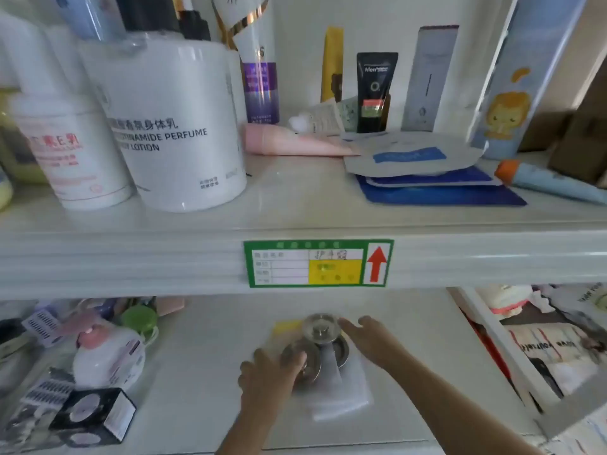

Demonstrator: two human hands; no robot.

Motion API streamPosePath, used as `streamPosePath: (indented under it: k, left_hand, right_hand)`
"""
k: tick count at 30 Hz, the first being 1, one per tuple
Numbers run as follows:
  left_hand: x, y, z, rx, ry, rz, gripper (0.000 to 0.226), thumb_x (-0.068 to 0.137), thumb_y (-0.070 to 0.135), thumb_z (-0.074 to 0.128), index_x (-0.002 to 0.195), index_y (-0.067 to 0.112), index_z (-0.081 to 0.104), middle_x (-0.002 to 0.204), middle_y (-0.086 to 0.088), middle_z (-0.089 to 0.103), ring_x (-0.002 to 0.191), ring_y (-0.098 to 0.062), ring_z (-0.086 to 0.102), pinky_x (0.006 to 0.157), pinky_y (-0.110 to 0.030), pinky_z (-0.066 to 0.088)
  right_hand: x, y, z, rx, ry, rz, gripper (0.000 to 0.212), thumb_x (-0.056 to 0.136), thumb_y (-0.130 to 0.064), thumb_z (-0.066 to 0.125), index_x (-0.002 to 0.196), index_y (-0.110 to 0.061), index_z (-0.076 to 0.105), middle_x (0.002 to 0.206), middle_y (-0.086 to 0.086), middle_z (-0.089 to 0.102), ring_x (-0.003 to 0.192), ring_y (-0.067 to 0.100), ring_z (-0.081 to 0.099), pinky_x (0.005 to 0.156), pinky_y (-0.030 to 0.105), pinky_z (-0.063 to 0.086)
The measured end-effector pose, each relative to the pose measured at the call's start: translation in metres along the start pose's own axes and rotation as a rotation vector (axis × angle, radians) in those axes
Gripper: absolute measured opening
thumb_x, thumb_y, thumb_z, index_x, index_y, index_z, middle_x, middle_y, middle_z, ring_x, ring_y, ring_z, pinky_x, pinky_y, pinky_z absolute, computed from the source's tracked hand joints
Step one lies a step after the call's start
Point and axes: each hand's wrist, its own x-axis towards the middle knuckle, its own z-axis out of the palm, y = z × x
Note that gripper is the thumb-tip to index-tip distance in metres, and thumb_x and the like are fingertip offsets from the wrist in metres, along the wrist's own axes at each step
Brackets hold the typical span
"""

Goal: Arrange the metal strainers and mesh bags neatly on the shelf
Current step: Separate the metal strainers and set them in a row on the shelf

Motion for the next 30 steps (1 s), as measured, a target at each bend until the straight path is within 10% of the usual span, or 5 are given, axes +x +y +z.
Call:
streamPosePath:
  k: [18, 26, 30]
  left_hand:
    - [0.018, -0.010, 0.020, -0.061, -0.035, 0.190, 0.046, 0.094, 0.041, 0.055, 0.132, 0.016, 0.053, 0.121, -0.019, 0.059, 0.111, -0.035, 0.058, 0.093, -0.034, 0.045]
    - [0.014, -0.013, 0.017, -0.815, -0.168, 0.350, 0.060, 0.068, 0.037, 0.079, 0.123, 0.024, 0.059, 0.116, -0.003, 0.069, 0.098, -0.007, 0.070, 0.081, -0.028, 0.060]
    - [0.007, -0.009, 0.014, -1.278, -0.514, 0.201, 0.048, 0.079, 0.020, 0.080, 0.124, 0.012, 0.065, 0.121, -0.028, 0.068, 0.113, -0.044, 0.065, 0.094, -0.061, 0.053]
  right_hand:
    - [-0.006, -0.047, 0.077, 0.569, 0.220, 0.020, 0.025, 0.088, -0.034, 0.067, 0.095, -0.011, 0.058, 0.086, 0.012, 0.066, 0.080, 0.029, 0.065, 0.071, 0.047, 0.058]
    - [-0.017, -0.041, 0.065, 0.785, 0.270, -0.112, 0.024, 0.091, -0.039, 0.062, 0.104, -0.020, 0.058, 0.097, 0.004, 0.070, 0.091, 0.020, 0.068, 0.084, 0.041, 0.056]
    - [-0.029, -0.044, 0.053, 0.873, 0.226, -0.178, 0.028, 0.093, -0.035, 0.061, 0.114, -0.017, 0.058, 0.102, 0.002, 0.071, 0.094, 0.017, 0.068, 0.084, 0.035, 0.056]
